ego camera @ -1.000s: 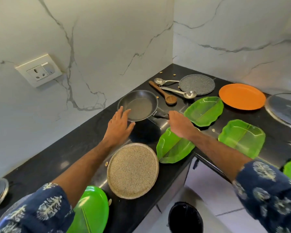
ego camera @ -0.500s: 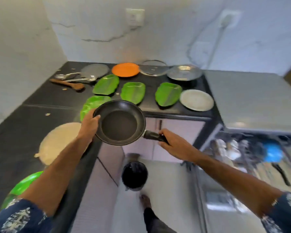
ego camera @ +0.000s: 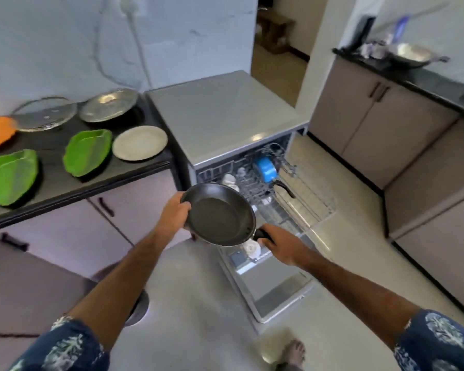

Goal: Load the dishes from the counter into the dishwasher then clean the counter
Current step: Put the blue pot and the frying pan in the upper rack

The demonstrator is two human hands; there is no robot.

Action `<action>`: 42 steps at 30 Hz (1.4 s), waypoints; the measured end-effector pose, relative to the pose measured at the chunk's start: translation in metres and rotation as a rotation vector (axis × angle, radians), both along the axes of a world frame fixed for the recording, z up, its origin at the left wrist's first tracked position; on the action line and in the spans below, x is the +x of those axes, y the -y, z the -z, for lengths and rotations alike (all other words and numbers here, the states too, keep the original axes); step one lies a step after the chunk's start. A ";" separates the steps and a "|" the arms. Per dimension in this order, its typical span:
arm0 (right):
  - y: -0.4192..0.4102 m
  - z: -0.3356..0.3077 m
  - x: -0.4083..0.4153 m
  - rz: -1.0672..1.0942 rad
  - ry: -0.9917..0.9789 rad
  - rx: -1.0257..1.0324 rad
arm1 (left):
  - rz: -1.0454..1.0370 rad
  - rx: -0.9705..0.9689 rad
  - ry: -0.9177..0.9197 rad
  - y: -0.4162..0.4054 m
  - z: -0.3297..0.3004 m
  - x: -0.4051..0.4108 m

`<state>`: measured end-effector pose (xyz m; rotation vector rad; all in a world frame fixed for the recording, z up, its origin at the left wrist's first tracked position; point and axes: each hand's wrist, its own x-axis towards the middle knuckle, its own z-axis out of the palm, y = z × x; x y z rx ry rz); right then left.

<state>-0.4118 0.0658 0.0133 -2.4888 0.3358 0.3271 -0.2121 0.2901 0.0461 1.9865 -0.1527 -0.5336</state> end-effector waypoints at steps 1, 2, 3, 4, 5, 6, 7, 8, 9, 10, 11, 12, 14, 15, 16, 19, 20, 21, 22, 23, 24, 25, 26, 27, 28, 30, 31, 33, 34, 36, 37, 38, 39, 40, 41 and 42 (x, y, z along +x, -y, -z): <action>0.019 0.008 -0.008 0.032 0.002 0.019 | 0.013 0.000 -0.030 0.025 0.005 -0.005; 0.039 0.017 -0.015 0.056 0.007 0.034 | 0.022 -0.003 -0.083 0.052 0.007 -0.013; 0.057 0.026 -0.020 0.069 0.003 0.037 | 0.028 -0.014 -0.135 0.077 0.013 -0.016; 0.078 0.038 -0.023 0.079 0.001 0.042 | 0.037 -0.020 -0.173 0.102 0.023 -0.017; 0.097 0.050 -0.024 0.084 -0.009 0.049 | 0.036 -0.022 -0.196 0.126 0.031 -0.019; 0.114 0.063 -0.022 0.085 -0.028 0.066 | 0.031 -0.024 -0.220 0.144 0.038 -0.018; 0.132 0.077 -0.018 0.086 -0.045 0.089 | 0.025 -0.025 -0.237 0.163 0.047 -0.016; 0.149 0.089 -0.012 0.082 -0.054 0.114 | 0.009 -0.019 -0.251 0.181 0.056 -0.013; 0.163 0.100 -0.005 0.068 -0.057 0.143 | -0.008 -0.016 -0.264 0.197 0.063 -0.009; 0.176 0.110 0.003 0.052 -0.051 0.173 | -0.023 0.002 -0.268 0.210 0.070 -0.004; 0.184 0.116 0.011 0.043 -0.055 0.197 | -0.040 0.005 -0.266 0.220 0.076 0.003; 0.193 0.123 0.021 0.036 -0.061 0.218 | -0.055 0.011 -0.255 0.231 0.082 0.010; 0.210 0.138 0.045 0.044 -0.047 0.258 | -0.072 0.007 -0.211 0.250 0.096 0.025; 0.217 0.143 0.057 0.057 -0.038 0.273 | -0.070 -0.001 -0.184 0.259 0.103 0.032; 0.222 0.152 0.068 0.069 -0.033 0.286 | -0.064 0.001 -0.157 0.267 0.106 0.037; 0.239 0.187 0.100 0.122 -0.039 0.315 | -0.022 0.013 -0.110 0.292 0.136 0.063; 0.244 0.201 0.108 0.145 -0.038 0.320 | -0.010 0.018 -0.114 0.300 0.147 0.072; 0.248 0.212 0.112 0.163 -0.042 0.317 | -0.007 0.019 -0.122 0.307 0.158 0.079; 0.251 0.228 0.118 0.174 -0.046 0.313 | -0.009 0.036 -0.124 0.313 0.170 0.086; 0.252 0.240 0.124 0.180 -0.054 0.310 | -0.015 0.047 -0.113 0.318 0.182 0.092; 0.253 0.251 0.127 0.187 -0.067 0.316 | -0.018 0.054 -0.111 0.321 0.191 0.096; 0.251 0.260 0.129 0.198 -0.083 0.314 | -0.018 0.048 -0.111 0.322 0.203 0.099; 0.250 0.268 0.129 0.209 -0.088 0.315 | -0.013 0.049 -0.110 0.321 0.211 0.101; 0.247 0.274 0.130 0.218 -0.093 0.308 | -0.007 0.049 -0.113 0.320 0.219 0.104; 0.244 0.281 0.130 0.229 -0.080 0.295 | 0.002 0.057 -0.124 0.318 0.225 0.107; 0.241 0.291 0.130 0.242 -0.069 0.174 | 0.038 0.070 -0.139 0.314 0.241 0.114; 0.240 0.293 0.129 0.235 -0.085 0.077 | 0.058 0.064 -0.143 0.313 0.244 0.114; 0.237 0.293 0.127 0.200 -0.122 -0.096 | 0.099 0.041 -0.134 0.313 0.253 0.114; 0.236 0.295 0.127 0.182 -0.137 -0.156 | 0.125 0.033 -0.127 0.315 0.254 0.113; 0.236 0.297 0.125 0.162 -0.163 -0.237 | 0.159 0.019 -0.125 0.318 0.265 0.111; 0.236 0.299 0.124 0.158 -0.169 -0.265 | 0.165 0.015 -0.125 0.320 0.268 0.110; 0.236 0.300 0.124 0.152 -0.168 -0.295 | 0.165 0.012 -0.121 0.321 0.270 0.109; 0.236 0.300 0.123 0.143 -0.172 -0.319 | 0.156 0.011 -0.117 0.321 0.274 0.107; 0.236 0.300 0.123 0.129 -0.170 -0.350 | 0.142 0.009 -0.116 0.321 0.274 0.105; 0.236 0.300 0.124 0.115 -0.175 -0.379 | 0.128 0.004 -0.118 0.320 0.276 0.104; 0.237 0.300 0.123 0.108 -0.177 -0.408 | 0.123 0.006 -0.126 0.319 0.278 0.103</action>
